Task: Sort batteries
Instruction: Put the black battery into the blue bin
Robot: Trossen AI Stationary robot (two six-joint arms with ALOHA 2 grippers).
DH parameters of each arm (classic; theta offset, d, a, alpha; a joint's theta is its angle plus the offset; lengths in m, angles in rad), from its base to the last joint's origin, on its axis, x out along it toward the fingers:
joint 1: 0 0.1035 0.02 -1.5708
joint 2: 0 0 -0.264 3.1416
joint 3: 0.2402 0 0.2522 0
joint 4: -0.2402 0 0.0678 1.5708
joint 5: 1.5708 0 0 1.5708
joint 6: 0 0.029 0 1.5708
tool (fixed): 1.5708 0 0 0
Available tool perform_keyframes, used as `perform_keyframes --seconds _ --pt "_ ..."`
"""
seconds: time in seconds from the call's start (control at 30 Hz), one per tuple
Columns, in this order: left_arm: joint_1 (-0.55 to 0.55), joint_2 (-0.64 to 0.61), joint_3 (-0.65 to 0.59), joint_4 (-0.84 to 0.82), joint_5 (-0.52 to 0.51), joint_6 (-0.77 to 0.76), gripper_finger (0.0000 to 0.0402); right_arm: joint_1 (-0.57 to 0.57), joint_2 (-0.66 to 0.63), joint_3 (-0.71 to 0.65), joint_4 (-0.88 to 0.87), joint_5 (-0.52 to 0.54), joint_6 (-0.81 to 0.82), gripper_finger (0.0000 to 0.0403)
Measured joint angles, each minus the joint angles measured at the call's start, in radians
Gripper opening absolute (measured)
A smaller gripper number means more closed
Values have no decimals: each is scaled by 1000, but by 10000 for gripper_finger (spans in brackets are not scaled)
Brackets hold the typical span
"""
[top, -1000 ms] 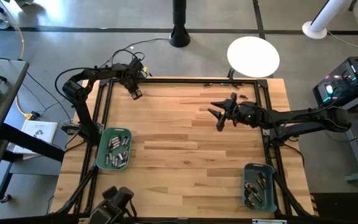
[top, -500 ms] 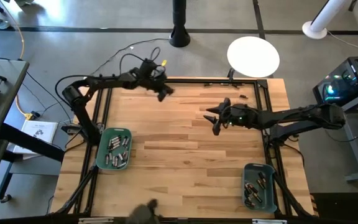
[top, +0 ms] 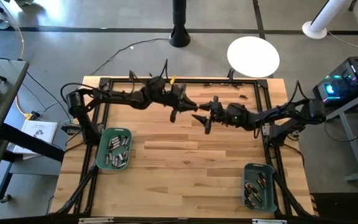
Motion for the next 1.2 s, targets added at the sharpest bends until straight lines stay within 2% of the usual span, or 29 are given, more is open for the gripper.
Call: perform_keyframes --seconds 0.1,0.27,0.5,0.67,0.8,0.87,0.9,1.0,1.2 --pt "-29 0 0 57 2 -23 24 13 9 0 84 -28 -13 215" --pt "-37 0 0 60 -2 -20 25 53 -8 0 172 -29 -78 193" --pt "-32 0 1 48 -1 -19 24 89 -39 0 172 -28 -100 155" --pt "-30 0 1 34 2 -20 25 88 -67 0 131 -24 -106 114" --pt "-30 0 1 27 2 -19 26 86 -73 0 102 2 -105 62" --pt "-29 0 1 27 -16 -23 31 86 -74 0 91 14 -108 33" --pt "-29 0 1 26 -37 -38 38 86 -79 1 77 31 -113 30" --pt "-21 3 1 -10 -72 -75 72 87 -126 13 -80 121 -118 30" --pt "25 -1 2 -107 -75 -134 159 135 -330 120 -713 243 -88 30"
